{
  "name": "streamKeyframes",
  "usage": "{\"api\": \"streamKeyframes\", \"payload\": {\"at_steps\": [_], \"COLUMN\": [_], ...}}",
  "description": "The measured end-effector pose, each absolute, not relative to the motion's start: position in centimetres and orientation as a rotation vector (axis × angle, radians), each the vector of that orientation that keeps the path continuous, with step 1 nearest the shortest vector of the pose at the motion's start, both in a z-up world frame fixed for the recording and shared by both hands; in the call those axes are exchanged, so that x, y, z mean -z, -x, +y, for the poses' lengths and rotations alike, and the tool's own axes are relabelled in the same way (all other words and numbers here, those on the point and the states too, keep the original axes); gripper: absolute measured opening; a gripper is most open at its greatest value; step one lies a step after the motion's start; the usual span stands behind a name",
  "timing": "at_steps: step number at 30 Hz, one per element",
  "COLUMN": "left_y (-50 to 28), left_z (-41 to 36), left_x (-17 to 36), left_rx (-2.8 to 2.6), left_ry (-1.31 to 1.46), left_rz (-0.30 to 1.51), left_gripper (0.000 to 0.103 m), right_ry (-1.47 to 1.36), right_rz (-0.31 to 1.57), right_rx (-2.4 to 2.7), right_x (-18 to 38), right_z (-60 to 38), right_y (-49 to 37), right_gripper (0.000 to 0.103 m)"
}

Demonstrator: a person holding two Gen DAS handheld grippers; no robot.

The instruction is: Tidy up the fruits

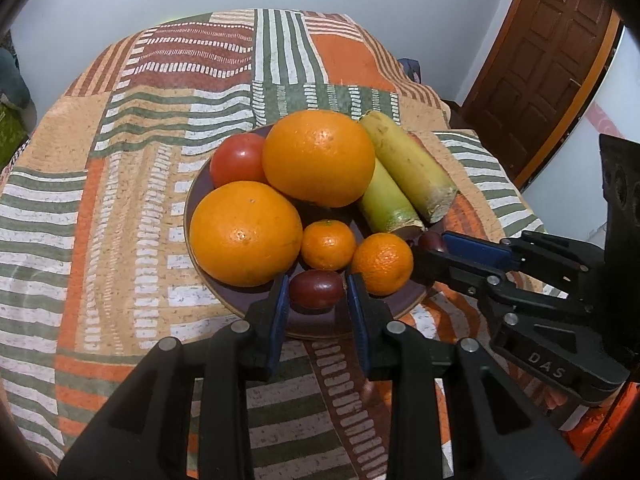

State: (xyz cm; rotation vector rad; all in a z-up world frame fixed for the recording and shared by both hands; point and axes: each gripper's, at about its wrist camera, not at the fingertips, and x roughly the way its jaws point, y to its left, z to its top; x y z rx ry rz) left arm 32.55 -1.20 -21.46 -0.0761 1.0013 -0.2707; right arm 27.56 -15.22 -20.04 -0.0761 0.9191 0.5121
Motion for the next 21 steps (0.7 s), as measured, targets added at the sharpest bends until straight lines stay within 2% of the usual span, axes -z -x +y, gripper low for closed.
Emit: {"api": "streamKeyframes", "payload": {"at_steps": [3,5,7,8,10,15,21], "left_y": [-32.7,-32.8,-32.7,-32.6,-32.3,-31.3,-28.5], "left_z": [-1.2,-1.3,-1.2,-1.2,-1.2,-1.0,-0.3], "left_x": [21.8,22.1,22.2,22.0,21.7,19.8,14.8], "left_rx": [0.271,0.273,0.262,0.255,0.252,0.246,0.223], "left_ry": [0.082,0.090,0.093,0.090,0.083,0.088,0.102], "left_rz": [1.019,1.037,1.036,1.030,1.022,0.990,0.882], "left_gripper": [0.029,0.033,0.046,0.047,0.048,0.048,0.048], "right_ry": [0.080,0.082,0.078,0.075,0.076,0.074,0.057], "right_rz": [0.920,0.922,0.929,0.931,0.923,0.896,0.812], "right_rx": [-0.510,-0.510,-0.514,-0.517,-0.513,-0.505,-0.493], "right_x": [20.1,20.1,20.1,20.0,19.8,18.5,14.5], "right_z": [-15.1,-15.1,-15.1,-15.1,-15.2,-15.6,-16.5], "right_y": [-27.7,-27.7,-27.8,-27.7,-27.5,-26.8,-24.7], "right_gripper": [0.019,0.020,0.021,0.025,0.029,0.029,0.029]}}
